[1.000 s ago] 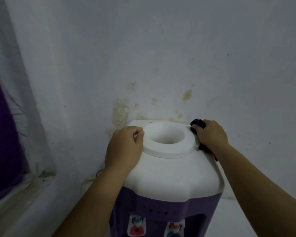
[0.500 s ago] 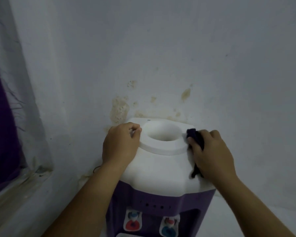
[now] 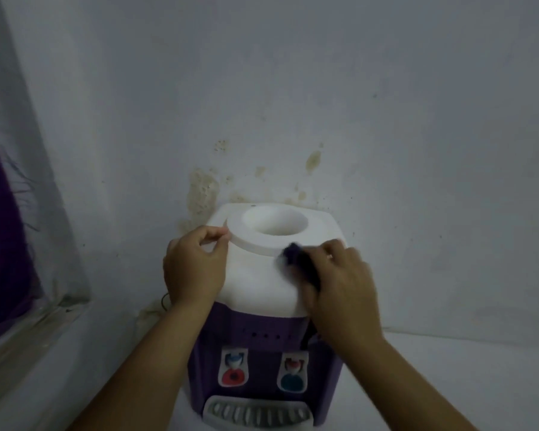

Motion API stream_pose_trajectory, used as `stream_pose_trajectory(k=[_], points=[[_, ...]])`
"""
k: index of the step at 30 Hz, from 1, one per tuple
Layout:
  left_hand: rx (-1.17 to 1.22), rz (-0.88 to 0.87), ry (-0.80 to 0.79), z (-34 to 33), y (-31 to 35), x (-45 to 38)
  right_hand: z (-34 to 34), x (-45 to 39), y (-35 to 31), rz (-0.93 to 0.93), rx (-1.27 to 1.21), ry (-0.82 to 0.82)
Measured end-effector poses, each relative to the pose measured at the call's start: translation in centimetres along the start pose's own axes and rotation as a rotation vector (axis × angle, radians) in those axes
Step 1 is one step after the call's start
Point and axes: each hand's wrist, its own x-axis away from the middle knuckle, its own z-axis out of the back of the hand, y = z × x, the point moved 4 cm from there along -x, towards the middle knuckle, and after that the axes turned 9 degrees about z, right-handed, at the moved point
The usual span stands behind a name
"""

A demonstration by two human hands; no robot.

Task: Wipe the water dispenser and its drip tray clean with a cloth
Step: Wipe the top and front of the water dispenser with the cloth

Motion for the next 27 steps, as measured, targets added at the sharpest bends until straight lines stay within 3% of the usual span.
stream_pose_trajectory(k=[3,4,6,8,10,13,15,16,18,19,22,24,27], points=[[0.030,0.015,0.006,0.3,-0.5,0.8,0.3,-0.3,4.5,-0.384,-0.027,-0.030],[0.039,0.020,0.015,0.4,-0.4,1.0,0.3,-0.2,4.4,-0.430,-0.015,-0.035],[0.056,0.010,0.027,0.5,-0.1,1.2,0.0,-0.4,1.3,-0.279,0.080,-0.040],[0.064,0.001,0.000,0.7,0.1,1.2,-0.3,-0.5,-2.9,-0.105,0.023,-0.111],[0.083,0.016,-0.068,1.2,0.2,1.4,0.5,-1.9,-4.6,-0.136,-0.261,-0.206],[0.163,0.052,-0.142,3.0,0.9,2.2,2.2,-4.9,-4.4,-0.504,-1.053,-0.321],[0.387,0.096,-0.356,3.6,2.4,2.8,3.0,-6.2,-4.1,-0.604,-1.421,-0.337],[0.494,0.120,-0.514,3.7,3.3,2.9,3.0,-6.8,-4.2,-0.580,-1.466,-0.366],[0.598,0.187,-0.706,4.2,4.5,2.9,2.2,-7.5,-4.3,-0.536,-1.378,-0.402],[0.573,0.205,-0.710,4.6,4.8,2.8,1.5,-7.7,-4.0,-0.527,-1.292,-0.386],[0.201,0.156,-0.486,5.2,4.4,1.9,-1.0,-7.5,-2.2,-0.413,-0.741,-0.284],[-0.214,-0.020,-0.288,5.1,3.7,1.8,-2.5,-6.6,-1.4,-0.252,-0.368,-0.316],[-0.414,-0.361,-0.125,3.7,3.8,4.2,-3.7,-5.6,-0.9,-0.135,-0.261,-0.314]])
